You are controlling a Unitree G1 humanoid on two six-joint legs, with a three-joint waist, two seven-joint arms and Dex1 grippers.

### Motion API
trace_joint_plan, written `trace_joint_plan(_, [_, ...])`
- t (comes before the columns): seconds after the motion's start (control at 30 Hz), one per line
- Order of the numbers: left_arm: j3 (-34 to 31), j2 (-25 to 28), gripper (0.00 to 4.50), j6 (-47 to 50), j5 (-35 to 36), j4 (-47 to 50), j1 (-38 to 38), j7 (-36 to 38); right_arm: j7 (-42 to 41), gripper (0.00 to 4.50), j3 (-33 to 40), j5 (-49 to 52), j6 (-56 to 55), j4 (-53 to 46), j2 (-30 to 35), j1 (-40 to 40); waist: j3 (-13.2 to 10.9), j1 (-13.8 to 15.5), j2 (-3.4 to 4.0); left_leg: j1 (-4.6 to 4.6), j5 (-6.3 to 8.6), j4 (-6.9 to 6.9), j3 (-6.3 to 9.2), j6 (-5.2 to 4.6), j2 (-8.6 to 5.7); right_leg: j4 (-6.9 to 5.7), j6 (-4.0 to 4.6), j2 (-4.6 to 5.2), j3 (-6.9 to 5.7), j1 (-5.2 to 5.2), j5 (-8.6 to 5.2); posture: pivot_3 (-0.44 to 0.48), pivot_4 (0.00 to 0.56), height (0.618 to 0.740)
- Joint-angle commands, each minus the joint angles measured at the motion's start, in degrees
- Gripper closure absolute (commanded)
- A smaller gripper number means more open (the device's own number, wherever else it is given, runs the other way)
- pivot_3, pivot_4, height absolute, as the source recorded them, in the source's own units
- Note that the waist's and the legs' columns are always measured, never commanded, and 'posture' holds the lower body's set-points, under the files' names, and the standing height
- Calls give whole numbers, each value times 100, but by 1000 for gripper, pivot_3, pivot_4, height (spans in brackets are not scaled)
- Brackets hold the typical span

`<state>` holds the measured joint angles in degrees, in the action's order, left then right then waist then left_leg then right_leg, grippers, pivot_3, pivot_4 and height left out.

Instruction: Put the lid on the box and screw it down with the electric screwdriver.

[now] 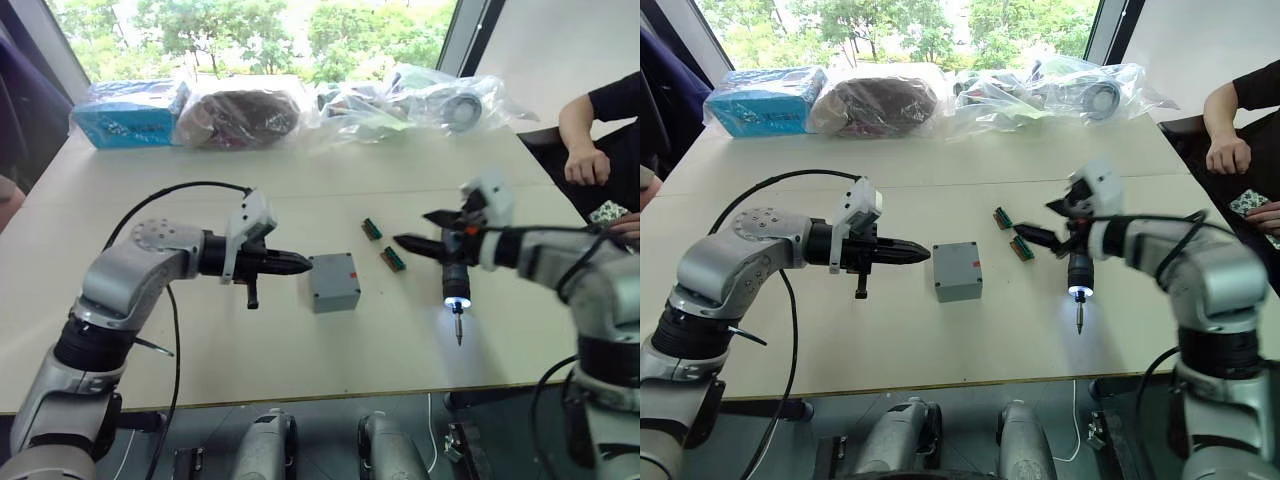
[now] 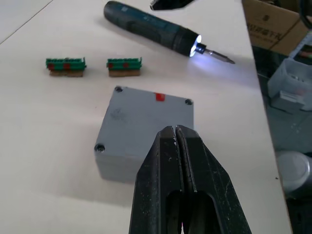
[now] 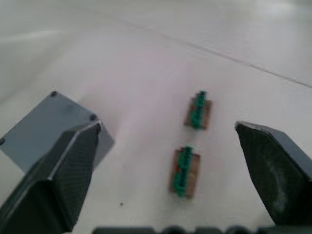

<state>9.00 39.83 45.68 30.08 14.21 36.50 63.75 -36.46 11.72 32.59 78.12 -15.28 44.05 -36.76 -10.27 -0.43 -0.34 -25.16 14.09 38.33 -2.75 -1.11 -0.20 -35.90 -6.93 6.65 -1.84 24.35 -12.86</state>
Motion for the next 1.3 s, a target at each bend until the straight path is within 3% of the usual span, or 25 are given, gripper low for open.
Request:
trace_joint_plan(0.03, [142,-85,4500,-260,20,237,197,173,349,30,-254,132,1397,856,575,-488,0,-5,0,0,0,0,0,0,0,0,2,0,0,0,-1,0,150,740])
trace_joint_plan(0.23, [338,-265,4500,-509,-136,109,265,201,530,30,-1107,1142,1438,2170,1188,-990,0,-25,0,-5,2,-1,-4,-3,-3,6,3,1,2,2,-2,0,150,740])
trace_joint_plan(0.37, [420,-324,4500,-679,-230,32,140,225,704,30,-1776,1385,1438,2933,1154,-1416,-1,-35,0,-4,3,-1,-7,-6,-3,8,3,-4,5,4,-1,0,150,740])
trace_joint_plan(0.87, [344,-348,4500,-499,-162,264,-80,-24,262,30,-3309,464,1438,3805,831,-1951,0,-22,-1,-12,4,1,-5,-8,-3,9,1,-3,3,8,0,0,150,740])
trace_joint_plan(0.97, [311,-373,4500,-465,-142,312,-169,-129,143,644,-3567,191,1366,3914,707,-1979,5,-18,-8,-11,4,1,-4,-8,-3,9,1,-3,3,7,0,0,150,740])
trace_joint_plan(1.17, [272,-346,4500,-494,-175,169,-199,-199,63,2551,-3371,-289,1158,4312,502,-2178,20,-23,-34,-9,4,2,-4,-8,-3,8,1,-6,2,5,0,0,150,740])
trace_joint_plan(1.3, [164,-213,4500,-557,-245,-212,-43,-93,168,2630,-2548,-591,289,4301,532,-2555,20,-55,-35,-4,4,2,-8,-8,-6,8,1,-7,3,2,0,0,150,740])
